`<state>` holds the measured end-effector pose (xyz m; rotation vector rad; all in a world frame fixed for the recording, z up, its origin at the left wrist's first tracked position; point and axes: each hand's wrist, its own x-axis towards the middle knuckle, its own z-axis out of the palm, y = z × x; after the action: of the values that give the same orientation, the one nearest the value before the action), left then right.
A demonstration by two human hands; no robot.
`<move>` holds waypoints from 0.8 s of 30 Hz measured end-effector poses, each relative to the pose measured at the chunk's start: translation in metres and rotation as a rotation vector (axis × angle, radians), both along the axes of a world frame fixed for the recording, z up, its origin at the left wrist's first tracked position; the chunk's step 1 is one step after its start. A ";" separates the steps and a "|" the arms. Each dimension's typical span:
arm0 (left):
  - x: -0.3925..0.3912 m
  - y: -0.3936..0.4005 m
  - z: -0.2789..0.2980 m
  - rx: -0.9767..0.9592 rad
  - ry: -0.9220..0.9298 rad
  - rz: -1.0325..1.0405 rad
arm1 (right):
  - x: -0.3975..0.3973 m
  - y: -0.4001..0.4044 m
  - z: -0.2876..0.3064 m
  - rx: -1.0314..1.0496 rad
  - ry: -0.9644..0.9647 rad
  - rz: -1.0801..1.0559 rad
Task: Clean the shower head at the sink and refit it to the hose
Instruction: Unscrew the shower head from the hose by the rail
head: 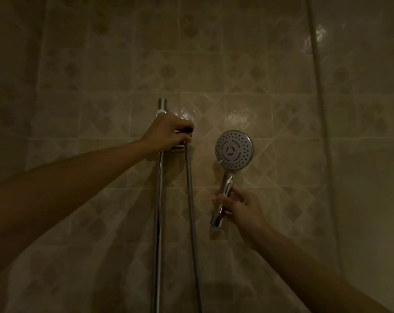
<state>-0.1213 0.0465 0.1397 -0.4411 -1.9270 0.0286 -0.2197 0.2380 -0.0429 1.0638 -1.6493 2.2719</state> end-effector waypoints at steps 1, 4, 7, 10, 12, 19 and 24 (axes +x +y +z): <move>-0.001 -0.003 0.002 -0.010 0.021 0.013 | 0.001 -0.003 0.005 -0.001 0.013 0.009; -0.006 -0.010 0.005 0.031 0.059 0.022 | 0.005 -0.009 0.017 0.000 0.038 0.033; -0.011 -0.017 0.003 0.047 0.032 0.037 | 0.007 -0.013 0.024 0.014 0.048 0.044; -0.012 -0.025 0.000 0.085 0.026 0.008 | 0.006 -0.014 0.027 0.014 0.039 0.054; -0.013 -0.030 -0.002 0.111 0.019 -0.002 | 0.005 -0.016 0.026 0.025 0.046 0.051; -0.019 -0.033 -0.012 -0.018 0.021 0.006 | 0.001 -0.027 0.021 0.041 0.063 0.035; -0.022 -0.039 -0.008 -0.048 -0.001 0.046 | -0.004 -0.036 0.016 0.041 0.043 0.045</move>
<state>-0.1437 0.0074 0.1318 -0.4288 -1.9405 0.1050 -0.2236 0.2020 -0.0272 1.1615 -1.6797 2.2348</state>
